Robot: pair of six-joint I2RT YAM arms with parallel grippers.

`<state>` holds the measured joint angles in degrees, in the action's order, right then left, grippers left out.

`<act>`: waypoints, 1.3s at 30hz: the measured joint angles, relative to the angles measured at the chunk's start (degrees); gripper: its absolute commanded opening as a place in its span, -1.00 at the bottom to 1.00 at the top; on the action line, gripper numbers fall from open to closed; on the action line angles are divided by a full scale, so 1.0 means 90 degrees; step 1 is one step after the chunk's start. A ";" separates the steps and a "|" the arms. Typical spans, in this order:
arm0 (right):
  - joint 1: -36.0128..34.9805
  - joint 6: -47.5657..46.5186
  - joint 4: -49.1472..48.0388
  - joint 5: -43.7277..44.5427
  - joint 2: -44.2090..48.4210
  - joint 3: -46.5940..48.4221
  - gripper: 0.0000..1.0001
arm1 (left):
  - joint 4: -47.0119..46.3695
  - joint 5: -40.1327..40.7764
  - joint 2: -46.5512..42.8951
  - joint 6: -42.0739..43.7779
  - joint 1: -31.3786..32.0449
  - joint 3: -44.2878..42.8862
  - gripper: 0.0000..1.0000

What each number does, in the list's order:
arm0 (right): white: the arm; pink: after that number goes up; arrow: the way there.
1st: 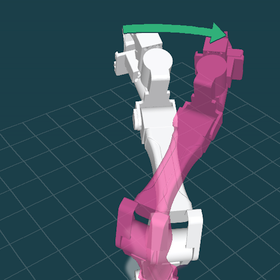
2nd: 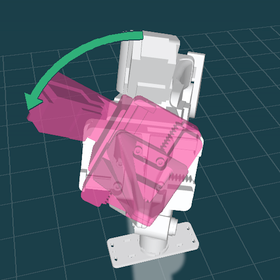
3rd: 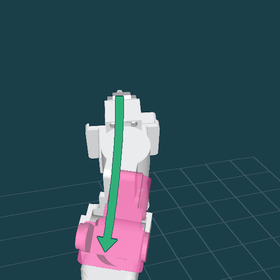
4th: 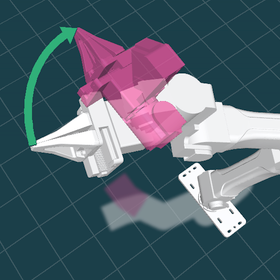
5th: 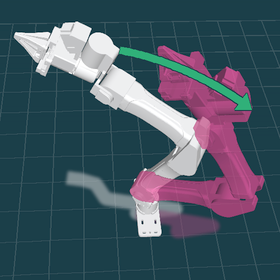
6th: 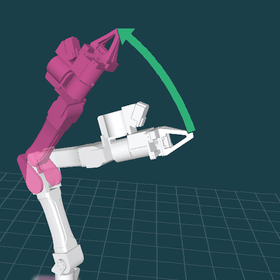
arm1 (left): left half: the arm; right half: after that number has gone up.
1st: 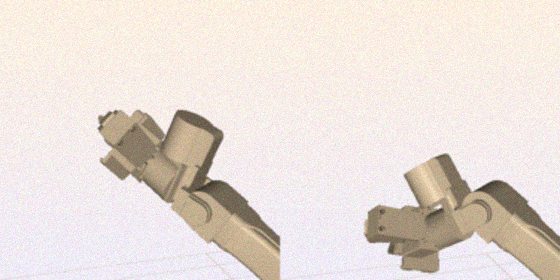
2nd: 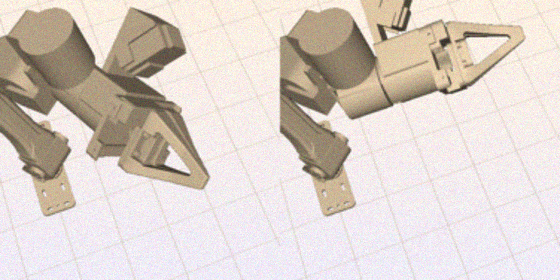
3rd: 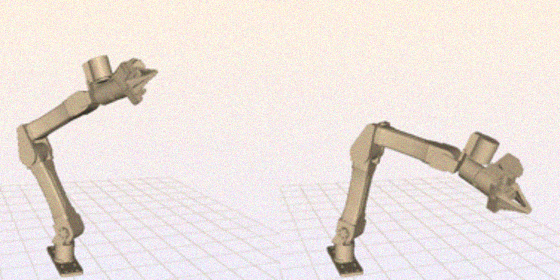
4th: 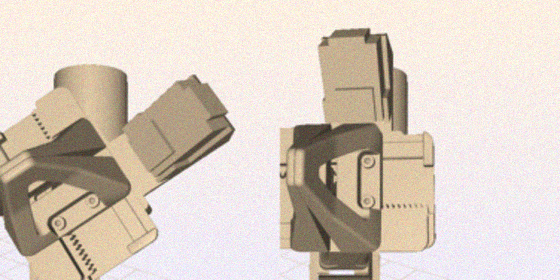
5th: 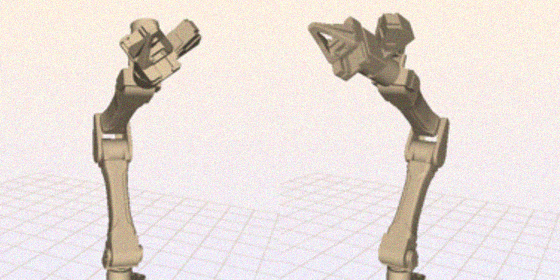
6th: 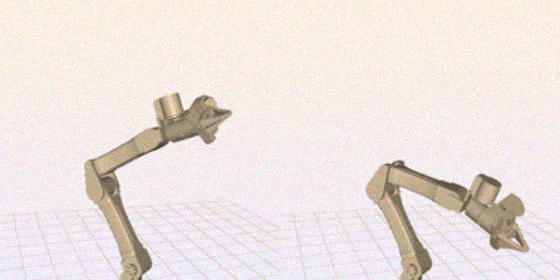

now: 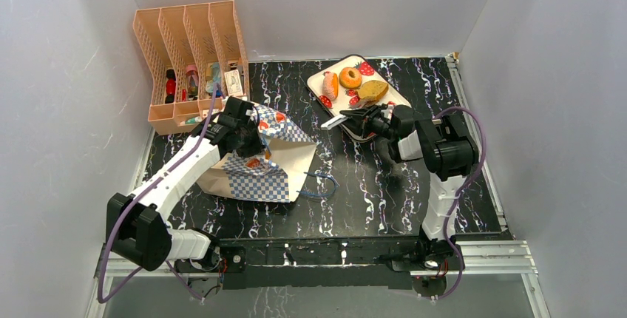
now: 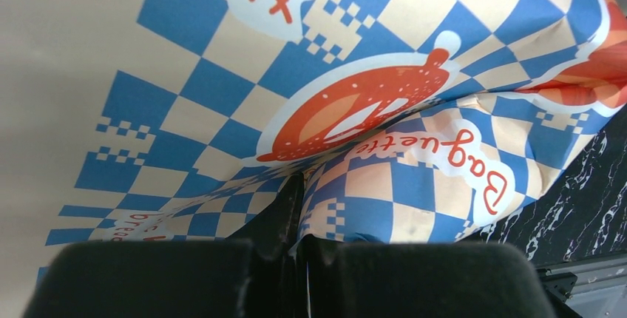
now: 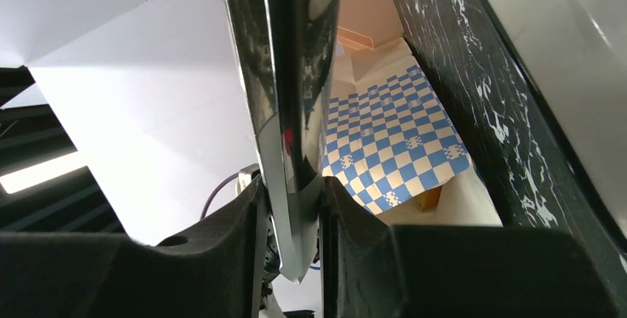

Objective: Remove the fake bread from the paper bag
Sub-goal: Place the fake bread in the container.

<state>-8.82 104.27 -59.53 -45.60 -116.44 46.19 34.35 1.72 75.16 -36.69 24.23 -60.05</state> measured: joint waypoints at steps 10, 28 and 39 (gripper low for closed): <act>0.0036 0.0209 -0.0561 -0.0109 -0.0032 -0.0369 -0.44 | 0.0019 0.0032 -0.0056 -0.0046 0.0000 0.0012 -1.00; 0.0202 -0.0440 0.0767 -0.0376 0.0911 -0.0653 -0.39 | 0.0007 0.0032 -0.0102 0.0000 0.0000 0.0012 -1.00; 0.0457 -0.0425 0.0964 -0.0525 0.0908 -0.0330 -0.36 | 0.0000 0.0044 -0.0197 -0.0097 0.0000 0.0019 -1.00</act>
<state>-4.71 100.44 -50.85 -50.33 -108.27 43.22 34.35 2.11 73.38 -37.56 24.23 -59.88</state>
